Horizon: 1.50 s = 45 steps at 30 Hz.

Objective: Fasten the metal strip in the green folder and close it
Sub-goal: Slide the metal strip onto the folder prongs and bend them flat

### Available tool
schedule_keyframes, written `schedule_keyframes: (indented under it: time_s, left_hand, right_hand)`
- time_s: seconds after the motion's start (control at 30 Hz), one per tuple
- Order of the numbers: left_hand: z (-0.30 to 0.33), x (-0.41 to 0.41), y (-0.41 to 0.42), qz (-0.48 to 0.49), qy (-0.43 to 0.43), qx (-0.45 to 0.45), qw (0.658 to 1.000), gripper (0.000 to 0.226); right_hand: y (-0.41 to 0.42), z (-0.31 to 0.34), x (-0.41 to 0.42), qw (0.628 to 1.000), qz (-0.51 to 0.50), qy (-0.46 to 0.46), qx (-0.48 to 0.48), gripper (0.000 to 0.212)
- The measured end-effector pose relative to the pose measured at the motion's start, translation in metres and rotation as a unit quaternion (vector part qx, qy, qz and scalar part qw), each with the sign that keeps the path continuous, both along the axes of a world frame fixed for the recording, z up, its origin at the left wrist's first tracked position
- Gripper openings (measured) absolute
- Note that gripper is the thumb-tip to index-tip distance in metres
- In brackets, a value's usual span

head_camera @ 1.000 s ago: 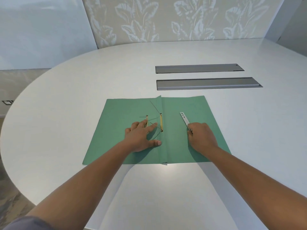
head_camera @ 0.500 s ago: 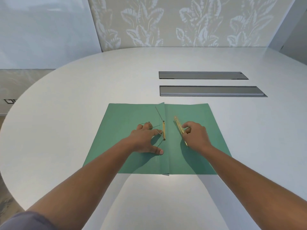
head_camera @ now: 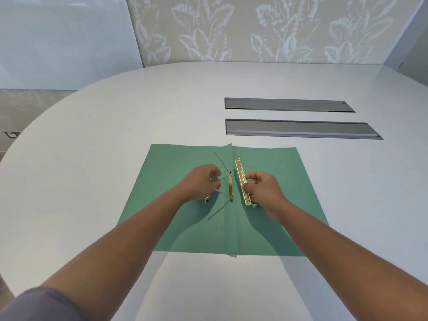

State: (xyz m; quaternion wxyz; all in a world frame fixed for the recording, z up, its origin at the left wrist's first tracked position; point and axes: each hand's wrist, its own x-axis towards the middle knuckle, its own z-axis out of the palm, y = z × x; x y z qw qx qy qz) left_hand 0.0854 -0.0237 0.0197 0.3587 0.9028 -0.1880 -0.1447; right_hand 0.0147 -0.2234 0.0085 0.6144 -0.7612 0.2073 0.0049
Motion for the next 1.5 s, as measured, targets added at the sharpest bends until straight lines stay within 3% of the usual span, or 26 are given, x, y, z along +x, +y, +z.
schedule_keyframes:
  time_s: [0.13, 0.33, 0.43, 0.67, 1.0, 1.5]
  left_hand:
    - [-0.006, 0.001, -0.018, 0.048, -0.054, -0.062, 0.995, 0.050]
    - [-0.015, 0.002, -0.038, 0.078, -0.044, -0.215, 0.973, 0.015]
    - [-0.026, -0.001, -0.043, 0.087, -0.054, -0.247, 0.964, 0.017]
    - [-0.043, 0.000, -0.047, 0.040, -0.126, -0.206, 0.970, 0.021]
    - [-0.040, -0.001, -0.045, 0.059, -0.109, -0.199, 0.972, 0.033]
    - [-0.040, -0.002, -0.044, 0.061, -0.144, -0.166, 0.974, 0.022]
  right_hand:
    - [0.002, -0.004, 0.001, 1.000, -0.002, 0.007, 0.008, 0.018]
    - [0.002, 0.000, 0.000, 1.000, -0.004, 0.011, 0.027, 0.015]
    - [0.000, 0.003, -0.002, 0.999, -0.004, 0.010, 0.040, 0.013]
    - [0.004, 0.020, -0.002, 0.991, -0.034, -0.025, 0.128, 0.014]
    - [0.016, 0.028, -0.003, 0.994, -0.015, -0.083, 0.066, 0.021]
    - [0.013, 0.022, -0.002, 0.999, -0.012, -0.037, 0.002, 0.021]
